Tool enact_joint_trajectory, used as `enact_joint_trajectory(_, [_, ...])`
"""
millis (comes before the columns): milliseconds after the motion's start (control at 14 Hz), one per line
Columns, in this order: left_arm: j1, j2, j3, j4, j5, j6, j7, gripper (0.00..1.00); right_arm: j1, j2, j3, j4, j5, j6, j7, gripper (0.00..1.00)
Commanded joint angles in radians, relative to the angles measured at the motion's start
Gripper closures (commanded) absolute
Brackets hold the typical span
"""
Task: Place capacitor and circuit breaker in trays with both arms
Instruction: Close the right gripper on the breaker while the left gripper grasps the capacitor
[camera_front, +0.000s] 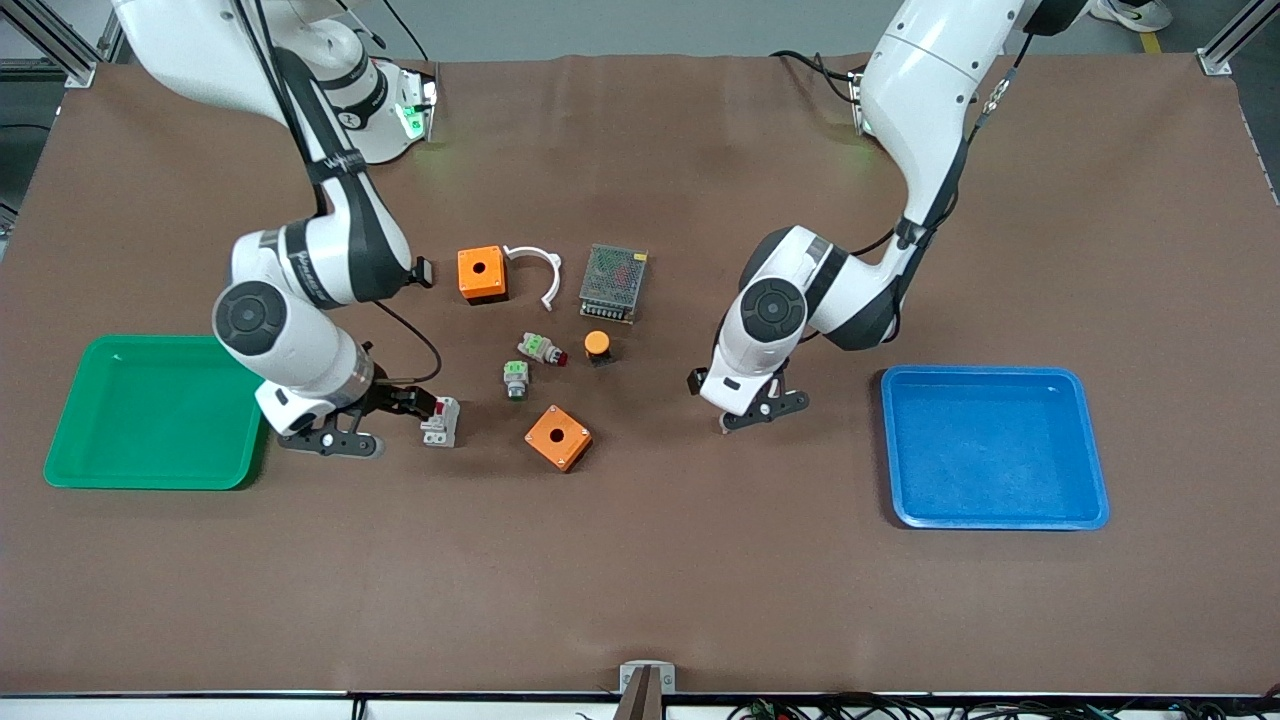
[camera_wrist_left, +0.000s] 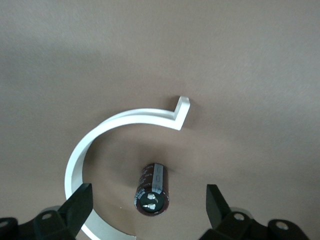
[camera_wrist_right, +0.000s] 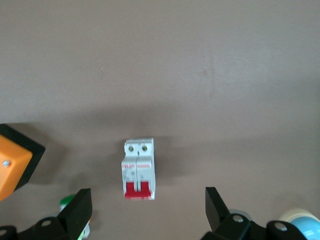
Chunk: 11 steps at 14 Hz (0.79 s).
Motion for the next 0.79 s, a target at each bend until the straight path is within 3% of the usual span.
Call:
enact_joint_trajectory(0, [-0.014, -0.013, 0.008, -0.041, 0.022, 0.033, -0.024, 0.05, 0.043, 0.066, -0.01, 0.009, 0.017, 0.072, 0.066, 0.0])
enact_joint_trajectory(286, [-0.021, -0.007, 0.006, -0.041, 0.022, 0.053, -0.024, 0.24, 0.057, 0.103, -0.01, -0.049, 0.017, 0.186, 0.073, 0.0])
enact_joint_trajectory(714, [-0.022, 0.003, 0.006, -0.041, 0.022, 0.053, -0.028, 0.68, 0.063, 0.152, -0.01, -0.074, 0.017, 0.252, 0.071, 0.0])
